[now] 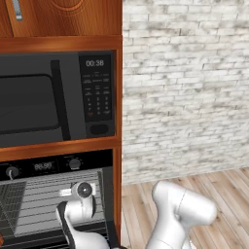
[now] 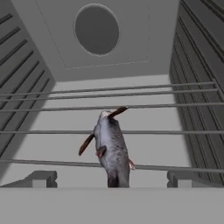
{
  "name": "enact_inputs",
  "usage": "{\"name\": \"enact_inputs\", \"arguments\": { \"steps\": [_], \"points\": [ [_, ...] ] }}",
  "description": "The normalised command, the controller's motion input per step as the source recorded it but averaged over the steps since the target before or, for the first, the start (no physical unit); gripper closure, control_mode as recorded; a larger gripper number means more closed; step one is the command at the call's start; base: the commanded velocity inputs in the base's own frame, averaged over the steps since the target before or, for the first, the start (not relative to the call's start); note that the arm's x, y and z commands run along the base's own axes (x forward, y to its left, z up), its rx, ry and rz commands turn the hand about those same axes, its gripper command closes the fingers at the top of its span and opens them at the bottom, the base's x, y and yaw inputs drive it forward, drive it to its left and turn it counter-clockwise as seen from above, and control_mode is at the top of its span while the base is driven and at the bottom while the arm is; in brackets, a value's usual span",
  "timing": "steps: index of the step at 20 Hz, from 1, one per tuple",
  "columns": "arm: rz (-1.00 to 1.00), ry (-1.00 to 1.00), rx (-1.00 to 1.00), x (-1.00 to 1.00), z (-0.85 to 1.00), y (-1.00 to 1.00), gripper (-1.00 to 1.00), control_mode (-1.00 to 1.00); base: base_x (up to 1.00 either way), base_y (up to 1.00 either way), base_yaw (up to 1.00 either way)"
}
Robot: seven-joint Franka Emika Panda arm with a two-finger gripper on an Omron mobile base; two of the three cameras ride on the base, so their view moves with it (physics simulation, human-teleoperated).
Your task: Take the fish from the oven and place it on the plate on the counter.
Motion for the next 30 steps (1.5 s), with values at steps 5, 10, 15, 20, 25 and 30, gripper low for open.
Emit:
{"name": "enact_inputs", "arguments": {
  "steps": [5,10,15,20,25,30],
  "points": [
    [-0.03,0.0,-0.01,0.14,-0.35,0.16,-1.0,-1.0,0.0,0.0,0.0],
    [0.0,0.0,-0.02,0.24,-0.39,0.02,-1.0,-1.0,0.0,0.0,0.0],
    [0.0,0.0,-0.03,0.26,-0.26,0.0,-1.0,-1.0,0.0,0.0,0.0],
    [0.0,-0.03,-0.04,0.24,-0.27,0.0,-1.0,-1.0,0.0,0.0,0.0],
    [0.0,-0.07,-0.04,0.15,-0.42,0.0,-1.0,-1.0,0.0,0.0,0.0],
    [0.0,-0.1,-0.01,0.0,-0.38,0.0,-1.0,-1.0,0.0,0.0,0.0]
  ]
}}
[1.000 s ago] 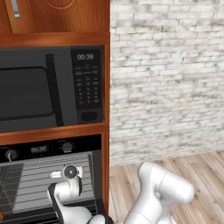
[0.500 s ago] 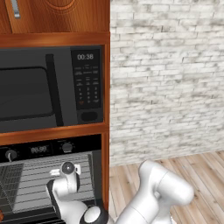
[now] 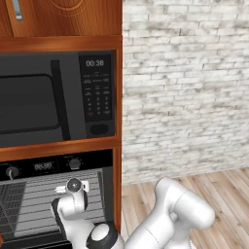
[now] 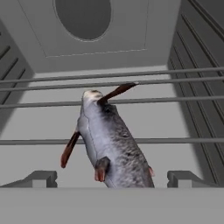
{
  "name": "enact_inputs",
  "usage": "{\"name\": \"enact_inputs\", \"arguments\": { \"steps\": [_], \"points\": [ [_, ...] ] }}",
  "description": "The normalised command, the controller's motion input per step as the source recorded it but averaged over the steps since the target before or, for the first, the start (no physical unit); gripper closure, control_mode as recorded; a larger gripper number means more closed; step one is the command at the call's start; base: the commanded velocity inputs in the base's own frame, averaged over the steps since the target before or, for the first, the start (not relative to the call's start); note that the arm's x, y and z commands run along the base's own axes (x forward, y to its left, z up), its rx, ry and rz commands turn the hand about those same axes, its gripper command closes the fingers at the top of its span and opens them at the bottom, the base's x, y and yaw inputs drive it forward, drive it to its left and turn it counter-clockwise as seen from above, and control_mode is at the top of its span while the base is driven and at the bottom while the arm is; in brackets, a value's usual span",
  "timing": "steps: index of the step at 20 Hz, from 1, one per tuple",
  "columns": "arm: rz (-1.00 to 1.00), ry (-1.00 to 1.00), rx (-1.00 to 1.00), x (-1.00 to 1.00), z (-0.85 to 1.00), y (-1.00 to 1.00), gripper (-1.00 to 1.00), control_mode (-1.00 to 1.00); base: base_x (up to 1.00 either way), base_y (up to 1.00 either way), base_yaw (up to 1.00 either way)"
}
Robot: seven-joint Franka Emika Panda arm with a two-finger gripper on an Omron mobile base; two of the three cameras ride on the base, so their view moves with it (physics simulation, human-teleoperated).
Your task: Take the fish from the oven and place it on the plate on the counter.
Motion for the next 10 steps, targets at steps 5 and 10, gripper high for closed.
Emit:
{"name": "enact_inputs", "arguments": {
  "steps": [5,10],
  "points": [
    [0.0,0.0,0.0,0.0,-0.17,0.01,1.0,-1.0,0.0,0.0,0.0],
    [0.0,0.0,0.0,0.0,-0.11,0.0,1.0,-1.0,0.0,0.0,0.0]
  ]
}}
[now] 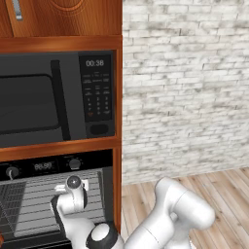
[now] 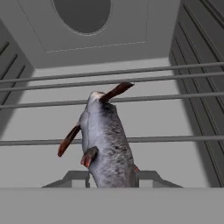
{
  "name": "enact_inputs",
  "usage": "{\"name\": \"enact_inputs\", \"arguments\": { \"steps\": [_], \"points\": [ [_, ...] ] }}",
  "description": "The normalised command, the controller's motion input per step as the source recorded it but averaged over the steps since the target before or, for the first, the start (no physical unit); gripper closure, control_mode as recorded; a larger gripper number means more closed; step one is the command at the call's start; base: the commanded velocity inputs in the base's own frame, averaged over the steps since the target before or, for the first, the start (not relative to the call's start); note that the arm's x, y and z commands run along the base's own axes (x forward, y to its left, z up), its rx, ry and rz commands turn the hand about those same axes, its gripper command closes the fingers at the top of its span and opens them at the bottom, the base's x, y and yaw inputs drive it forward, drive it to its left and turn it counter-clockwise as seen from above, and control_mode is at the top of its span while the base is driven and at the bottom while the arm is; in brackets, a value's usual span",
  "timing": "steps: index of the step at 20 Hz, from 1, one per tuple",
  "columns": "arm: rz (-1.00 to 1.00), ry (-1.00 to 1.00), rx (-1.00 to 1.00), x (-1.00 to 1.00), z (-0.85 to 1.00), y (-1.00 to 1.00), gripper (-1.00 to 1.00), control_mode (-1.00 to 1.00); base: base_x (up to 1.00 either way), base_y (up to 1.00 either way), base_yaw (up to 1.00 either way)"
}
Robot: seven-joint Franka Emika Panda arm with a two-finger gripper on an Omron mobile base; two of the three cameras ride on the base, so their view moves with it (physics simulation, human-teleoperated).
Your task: Take the fish from the oven and place it on the plate on the counter.
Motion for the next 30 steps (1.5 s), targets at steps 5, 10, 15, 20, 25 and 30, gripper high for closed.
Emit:
{"name": "enact_inputs", "arguments": {
  "steps": [5,10,15,20,25,30],
  "points": [
    [0.0,0.0,0.0,-0.01,-0.13,0.03,1.0,-1.0,0.0,0.0,0.0],
    [0.0,-0.04,0.0,-0.26,-0.02,0.0,1.0,-1.0,0.0,0.0,0.0],
    [0.0,-0.18,0.04,-0.82,0.19,0.0,1.0,-1.0,0.0,0.0,0.0],
    [0.0,-0.09,0.09,-0.64,0.76,-0.02,1.0,-1.0,0.0,0.0,0.0],
    [0.0,0.02,0.14,-0.42,1.0,-0.09,1.0,-1.0,0.0,0.0,0.0],
    [0.0,0.16,0.15,-0.68,0.95,-0.12,1.0,-1.0,0.0,0.0,0.0]
  ]
}}
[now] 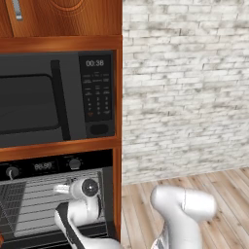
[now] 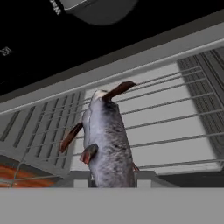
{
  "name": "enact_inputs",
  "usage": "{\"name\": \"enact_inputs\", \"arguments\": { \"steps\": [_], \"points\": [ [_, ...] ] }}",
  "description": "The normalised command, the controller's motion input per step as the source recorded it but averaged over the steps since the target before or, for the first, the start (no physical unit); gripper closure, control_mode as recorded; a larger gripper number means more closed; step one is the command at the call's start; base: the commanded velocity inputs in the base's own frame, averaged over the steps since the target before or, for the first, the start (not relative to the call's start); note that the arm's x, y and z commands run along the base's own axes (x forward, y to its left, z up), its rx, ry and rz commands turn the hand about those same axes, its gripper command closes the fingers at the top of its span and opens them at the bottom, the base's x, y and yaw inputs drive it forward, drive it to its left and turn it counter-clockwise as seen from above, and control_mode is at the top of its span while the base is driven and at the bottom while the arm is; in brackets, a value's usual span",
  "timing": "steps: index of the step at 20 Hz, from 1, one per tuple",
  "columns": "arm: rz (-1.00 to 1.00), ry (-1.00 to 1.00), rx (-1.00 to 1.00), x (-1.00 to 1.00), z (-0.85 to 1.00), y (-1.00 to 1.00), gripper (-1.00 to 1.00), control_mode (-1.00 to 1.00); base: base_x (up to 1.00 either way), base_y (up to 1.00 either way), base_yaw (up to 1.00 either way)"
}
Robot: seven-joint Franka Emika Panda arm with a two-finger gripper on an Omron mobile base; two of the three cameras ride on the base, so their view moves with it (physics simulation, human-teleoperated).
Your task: Take the fish from the oven and place it on the plate on the counter.
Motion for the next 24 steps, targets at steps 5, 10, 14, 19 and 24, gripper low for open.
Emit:
{"name": "enact_inputs", "arguments": {
  "steps": [5,10,14,19,24],
  "points": [
    [0.0,0.28,0.1,-0.8,0.4,-0.06,1.0,-1.0,0.0,0.0,0.0],
    [0.0,0.23,0.06,-0.77,0.54,0.0,1.0,-1.0,0.0,0.0,0.0],
    [0.0,0.1,0.05,-0.46,1.0,-0.03,1.0,-1.0,0.0,0.0,0.0],
    [0.03,0.05,0.03,-0.52,1.0,-0.18,1.0,-1.0,0.0,0.0,0.0],
    [0.07,0.01,0.03,-0.41,1.0,-0.34,1.0,-1.0,0.0,0.0,0.0]
  ]
}}
